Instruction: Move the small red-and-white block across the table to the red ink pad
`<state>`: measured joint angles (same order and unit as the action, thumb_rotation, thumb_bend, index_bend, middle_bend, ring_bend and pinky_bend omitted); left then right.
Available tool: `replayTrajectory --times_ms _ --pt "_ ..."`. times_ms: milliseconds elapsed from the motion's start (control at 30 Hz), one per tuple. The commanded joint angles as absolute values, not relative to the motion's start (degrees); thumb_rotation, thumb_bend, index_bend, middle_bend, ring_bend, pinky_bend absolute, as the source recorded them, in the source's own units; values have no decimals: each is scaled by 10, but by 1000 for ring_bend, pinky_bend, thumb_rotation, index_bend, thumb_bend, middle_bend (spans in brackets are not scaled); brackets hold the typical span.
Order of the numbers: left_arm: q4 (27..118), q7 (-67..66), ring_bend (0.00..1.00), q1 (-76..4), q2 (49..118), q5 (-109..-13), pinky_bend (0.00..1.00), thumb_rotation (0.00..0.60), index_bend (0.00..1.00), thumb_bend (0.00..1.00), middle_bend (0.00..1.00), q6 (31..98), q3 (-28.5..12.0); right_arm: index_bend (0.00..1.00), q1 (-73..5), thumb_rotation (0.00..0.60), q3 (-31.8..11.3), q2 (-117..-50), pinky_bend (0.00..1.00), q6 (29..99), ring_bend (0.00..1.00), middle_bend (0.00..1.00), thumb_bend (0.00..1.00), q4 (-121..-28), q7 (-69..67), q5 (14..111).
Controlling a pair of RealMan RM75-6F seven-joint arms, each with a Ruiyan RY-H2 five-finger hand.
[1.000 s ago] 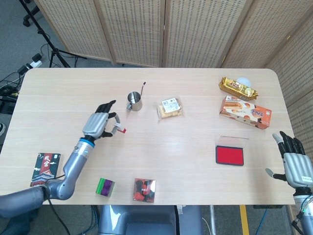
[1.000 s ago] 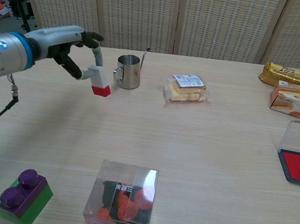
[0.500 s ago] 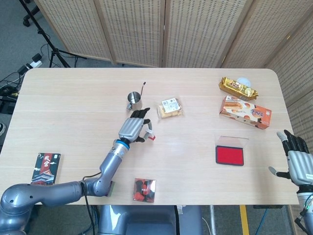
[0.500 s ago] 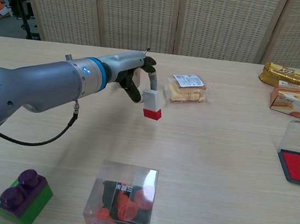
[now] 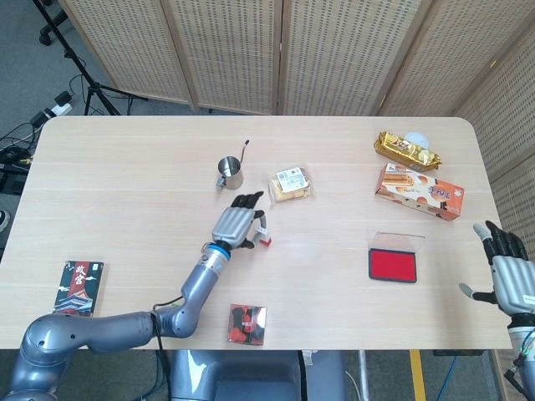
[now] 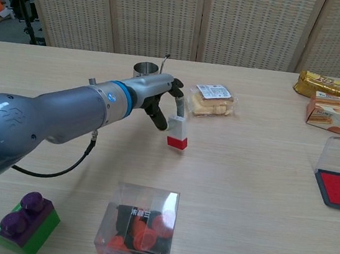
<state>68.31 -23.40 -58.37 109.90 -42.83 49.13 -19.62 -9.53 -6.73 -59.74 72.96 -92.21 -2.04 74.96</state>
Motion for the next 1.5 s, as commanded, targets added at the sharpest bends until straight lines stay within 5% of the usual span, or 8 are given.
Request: replayTrajectory --times_ms 33,233,500,933,1100,1500 --pt "680 -229 0 -585 1104 -433 0 600 559 426 0 493 -196 0 -96 600 -67 -596 0 729 0 0 0 -922 -23 750" --pt "672 -240 0 -585 1114 -441 0 600 555 383 0 501 -184 0 -96 600 -68 -594 0 727 0 0 0 -921 -30 750" --pt "679 -248 0 -586 1114 -426 0 600 428 238 0 493 -185 0 -97 600 -67 -591 0 724 0 0 0 -922 -35 751" --pt "781 -250 0 -564 1044 -453 0 600 0 113 0 529 -188 0 -98 600 -67 -590 0 723 0 0 0 -919 -38 751" --pt "863 -246 0 -516 952 -545 0 600 0 4 0 617 -174 0 -97 600 -67 -592 0 726 0 0 0 -918 -37 750" --pt "899 -40 0 -317 733 -681 0 600 0 0 0 754 -98 0 -103 600 -74 -613 0 742 0 0 0 -928 31 739"
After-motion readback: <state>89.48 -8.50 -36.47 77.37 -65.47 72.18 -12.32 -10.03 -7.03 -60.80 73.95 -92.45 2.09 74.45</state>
